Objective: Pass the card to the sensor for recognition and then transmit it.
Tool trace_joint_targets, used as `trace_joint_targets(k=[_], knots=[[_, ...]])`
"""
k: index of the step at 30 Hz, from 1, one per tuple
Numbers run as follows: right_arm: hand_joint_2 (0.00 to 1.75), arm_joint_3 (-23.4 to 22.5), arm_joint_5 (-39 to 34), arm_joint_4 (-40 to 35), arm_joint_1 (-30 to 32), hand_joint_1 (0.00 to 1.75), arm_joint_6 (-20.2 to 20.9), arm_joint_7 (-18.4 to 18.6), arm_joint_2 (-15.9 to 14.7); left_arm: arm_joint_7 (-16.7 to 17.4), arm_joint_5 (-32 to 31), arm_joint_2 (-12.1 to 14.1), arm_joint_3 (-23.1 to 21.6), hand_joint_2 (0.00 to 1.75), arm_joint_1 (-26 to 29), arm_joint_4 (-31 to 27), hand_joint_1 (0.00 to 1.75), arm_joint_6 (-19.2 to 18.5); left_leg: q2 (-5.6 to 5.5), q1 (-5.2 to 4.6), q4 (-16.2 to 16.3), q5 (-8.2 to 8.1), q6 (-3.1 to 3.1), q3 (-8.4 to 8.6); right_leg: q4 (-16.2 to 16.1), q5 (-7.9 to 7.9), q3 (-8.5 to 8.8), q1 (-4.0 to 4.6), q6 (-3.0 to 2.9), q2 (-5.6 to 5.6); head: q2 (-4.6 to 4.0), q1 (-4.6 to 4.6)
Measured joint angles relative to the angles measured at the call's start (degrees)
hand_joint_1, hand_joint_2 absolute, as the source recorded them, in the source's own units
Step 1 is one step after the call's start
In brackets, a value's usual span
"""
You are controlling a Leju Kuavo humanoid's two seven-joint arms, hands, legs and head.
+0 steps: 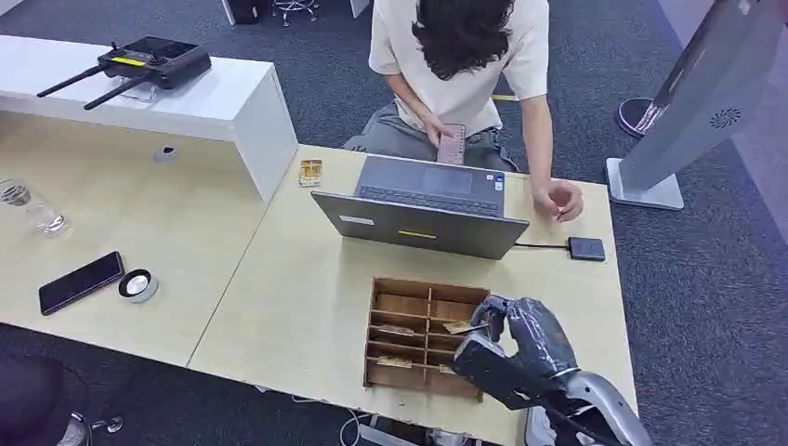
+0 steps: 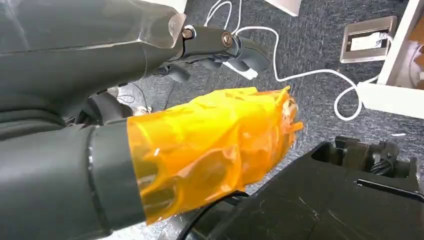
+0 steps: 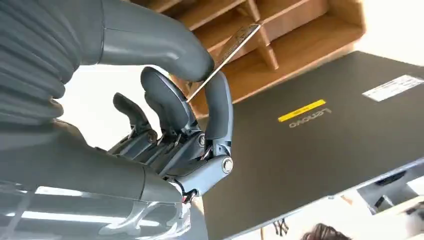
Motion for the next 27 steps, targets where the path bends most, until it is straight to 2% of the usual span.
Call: trace_joint_targets(k=[3,7,14,19,27], knots=[[1.75,-0.9,-2.6,0.0,0.3,1.75,0.2,-0.8,0.0,0.0,-0.2,-0.2,0.0,0.00,0.0,0.1,0.00,0.0,0.00,0.00,0.0,0.00,0.00,0.00,0.0,0.00,0.00,0.00,0.00,0.00,0.00,0.00],[1.75,-2.2,-6.3,-0.1,0.7,1.75,0.4,-1.7,0.1,-0.4,-0.5,-0.4,0.0,0.00,-0.1,0.4,0.00,0.2,0.00,-0.01,0.0,0.00,0.00,-0.01,0.0,0.00,0.00,-0.01,0.00,0.00,0.00,0.02],[1.75,-4.3,-13.4,-0.9,2.2,1.75,1.9,-3.6,0.2,-5.4,-0.7,-1.6,-0.4,0.00,-0.2,4.5,0.00,6.7,0.00,-0.01,0.0,-0.02,0.03,-0.02,0.0,0.00,-0.02,-0.01,0.00,0.00,0.00,-0.02],[1.75,-5.4,-19.1,-0.9,2.7,1.75,2.9,-4.5,0.6,-6.2,-0.3,-2.6,-1.1,0.00,-1.0,7.6,0.00,7.5,0.00,0.00,0.0,-0.02,0.03,-0.02,0.0,0.00,-0.01,-0.01,0.00,0.00,0.00,0.00],[1.75,-6.4,-26.5,-0.9,3.2,1.75,3.9,-6.0,1.4,-7.0,0.5,-3.1,-1.6,0.00,-1.6,9.4,0.00,8.0,0.00,-0.01,0.0,-0.02,0.03,-0.02,0.0,0.00,-0.01,-0.01,0.00,0.00,0.00,0.00]])
